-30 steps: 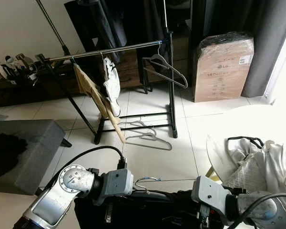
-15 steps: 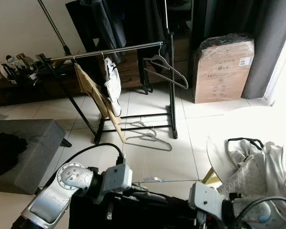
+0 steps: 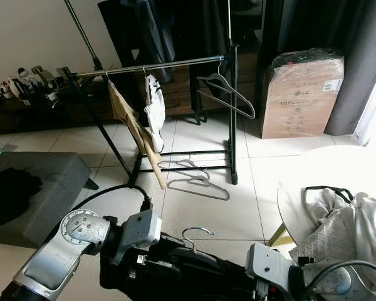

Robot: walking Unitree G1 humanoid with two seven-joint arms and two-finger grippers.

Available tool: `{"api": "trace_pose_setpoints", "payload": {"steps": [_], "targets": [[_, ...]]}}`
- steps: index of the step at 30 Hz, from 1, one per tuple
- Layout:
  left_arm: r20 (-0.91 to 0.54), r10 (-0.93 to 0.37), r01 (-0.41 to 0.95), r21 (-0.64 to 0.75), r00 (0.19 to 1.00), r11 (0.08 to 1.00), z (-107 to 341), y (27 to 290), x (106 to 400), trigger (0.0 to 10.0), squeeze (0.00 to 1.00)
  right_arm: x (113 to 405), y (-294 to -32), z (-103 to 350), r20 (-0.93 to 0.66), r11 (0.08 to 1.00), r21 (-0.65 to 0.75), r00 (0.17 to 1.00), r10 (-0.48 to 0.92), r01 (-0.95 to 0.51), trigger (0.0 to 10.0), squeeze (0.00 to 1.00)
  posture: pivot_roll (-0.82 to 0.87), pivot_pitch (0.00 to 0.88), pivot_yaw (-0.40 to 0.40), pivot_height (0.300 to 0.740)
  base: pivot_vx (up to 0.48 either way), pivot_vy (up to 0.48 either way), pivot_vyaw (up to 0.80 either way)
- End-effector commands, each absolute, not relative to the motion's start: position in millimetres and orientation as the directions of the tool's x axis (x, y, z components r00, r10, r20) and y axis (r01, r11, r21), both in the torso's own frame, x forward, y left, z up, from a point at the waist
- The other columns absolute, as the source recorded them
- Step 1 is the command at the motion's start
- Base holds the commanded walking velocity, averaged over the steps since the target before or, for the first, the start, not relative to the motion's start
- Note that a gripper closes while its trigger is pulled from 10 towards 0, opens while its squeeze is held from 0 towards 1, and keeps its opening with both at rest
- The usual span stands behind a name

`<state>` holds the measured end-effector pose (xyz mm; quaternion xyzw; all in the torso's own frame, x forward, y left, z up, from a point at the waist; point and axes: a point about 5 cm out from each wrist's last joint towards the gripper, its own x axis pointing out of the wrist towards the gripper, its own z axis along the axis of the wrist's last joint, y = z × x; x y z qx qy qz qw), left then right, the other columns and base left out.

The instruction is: Hang hanger

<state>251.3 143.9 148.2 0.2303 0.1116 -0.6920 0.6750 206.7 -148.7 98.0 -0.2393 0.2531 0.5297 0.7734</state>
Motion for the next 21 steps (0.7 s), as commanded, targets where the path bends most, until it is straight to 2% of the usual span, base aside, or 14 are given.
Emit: {"api": "trace_pose_setpoints", "payload": {"steps": [1, 2, 3, 4, 6, 7, 8, 9, 10, 15, 17, 19, 20, 21], "targets": [[-0.481, -0.869, 0.966, 0.258, 0.116, -0.014, 166.7, 158.4, 264.3, 10.0, 1.00, 206.6, -142.4, 102.8, -0.620, 0.290, -0.118, 0.299, 0.726, -0.950, 0.0, 0.00, -0.20, 0.080, 0.156, 0.740, 0.000, 0.000, 0.00], [-0.466, -0.864, 0.945, 0.324, 0.193, 0.036, 172.1, 163.0, 273.5, 10.0, 1.00, 206.7, -144.5, 101.3, -0.633, 0.285, -0.122, 0.296, 0.715, -0.951, 0.0, 0.00, -0.20, 0.084, 0.157, 0.740, 0.000, 0.000, 0.00], [-0.454, -0.861, 0.936, 0.345, 0.230, 0.068, 174.9, 165.0, 278.3, 10.0, 1.00, 206.6, -145.4, 100.5, -0.638, 0.282, -0.123, 0.294, 0.712, -0.951, 0.0, 0.00, -0.20, 0.086, 0.157, 0.740, 0.000, 0.000, 0.00], [-0.454, -0.861, 0.936, 0.345, 0.230, 0.068, 174.9, 165.0, 278.3, 10.0, 1.00, 206.6, -145.4, 100.5, -0.638, 0.282, -0.123, 0.294, 0.712, -0.951, 0.0, 0.00, -0.20, 0.086, 0.157, 0.740, 0.000, 0.000, 0.00], [-0.431, -0.847, 0.913, 0.385, 0.310, 0.139, 181.8, 171.1, 288.2, 10.0, 1.00, 206.1, -146.7, 99.1, -0.646, 0.275, -0.123, 0.287, 0.707, -0.954, 0.0, 0.00, -0.20, 0.094, 0.158, 0.740, 0.000, 0.000, 0.00], [-0.431, -0.847, 0.913, 0.385, 0.310, 0.139, 181.8, 171.1, 288.2, 10.0, 1.00, 206.1, -146.7, 99.1, -0.646, 0.275, -0.123, 0.287, 0.707, -0.954, 0.0, 0.00, -0.20, 0.094, 0.158, 0.740, 0.000, 0.000, 0.00], [-0.441, -0.836, 0.911, 0.383, 0.327, 0.154, 182.1, 173.7, 289.9, 10.0, 0.48, 205.8, -146.9, 98.9, -0.648, 0.273, -0.123, 0.286, 0.706, -0.954, 0.0, 0.00, -0.20, 0.100, 0.158, 0.740, 0.000, 0.000, 0.00], [-0.455, -0.825, 0.910, 0.383, 0.336, 0.160, 181.7, 176.1, 290.4, 10.0, 0.48, 205.6, -147.0, 98.8, -0.649, 0.273, -0.122, 0.285, 0.706, -0.954, 0.0, 0.00, -0.20, 0.101, 0.158, 0.740, 0.000, 0.000, 0.00], [-0.472, -0.813, 0.910, 0.380, 0.342, 0.162, 180.3, 178.6, 290.0, 10.0, 0.00, 205.4, -147.2, 98.8, -0.649, 0.273, -0.122, 0.285, 0.705, -0.954, 0.0, 0.00, -0.20, 0.105, 0.158, 0.740, 0.000, 0.000, 0.00], [-0.465, -0.827, 0.931, 0.321, 0.317, 0.176, 181.8, 184.0, 283.3, 10.0, 0.00, 204.9, -149.9, 96.7, -0.664, 0.272, -0.120, 0.281, 0.693, -0.955, 0.0, 0.00, -0.19, 0.119, 0.155, 0.740, 0.000, 0.000, 0.00], [-0.405, -0.872, 0.949, 0.260, 0.274, 0.178, 190.8, 183.3, 279.1, 10.0, 0.00, 205.9, -152.0, 95.6, -0.673, 0.272, -0.122, 0.281, 0.684, -0.954, 0.0, 0.00, -0.19, 0.122, 0.154, 0.740, 0.000, 0.000, 0.00], [-0.340, -0.924, 0.977, 0.173, 0.178, 0.125, 201.1, 179.6, 269.5, 10.0, 0.00, 206.8, -152.5, 95.3, -0.676, 0.269, -0.123, 0.280, 0.682, -0.955, 0.0, 0.00, -0.18, 0.124, 0.156, 0.740, 0.000, 0.000, 0.00], [-0.333, -0.936, 0.988, 0.140, 0.113, 0.069, 202.5, 178.2, 262.0, 10.0, 0.00, 207.6, -152.2, 95.4, -0.676, 0.268, -0.124, 0.280, 0.682, -0.955, 0.0, 0.00, -0.18, 0.124, 0.156, 0.740, 0.000, 0.000, 0.00], [-0.333, -0.936, 0.988, 0.140, 0.113, 0.069, 202.5, 178.2, 262.0, 10.0, 0.00, 207.6, -152.2, 95.4, -0.676, 0.268, -0.124, 0.280, 0.682, -0.955, 0.0, 0.00, -0.18, 0.124, 0.156, 0.740, 0.000, 0.000, 0.00]]}}
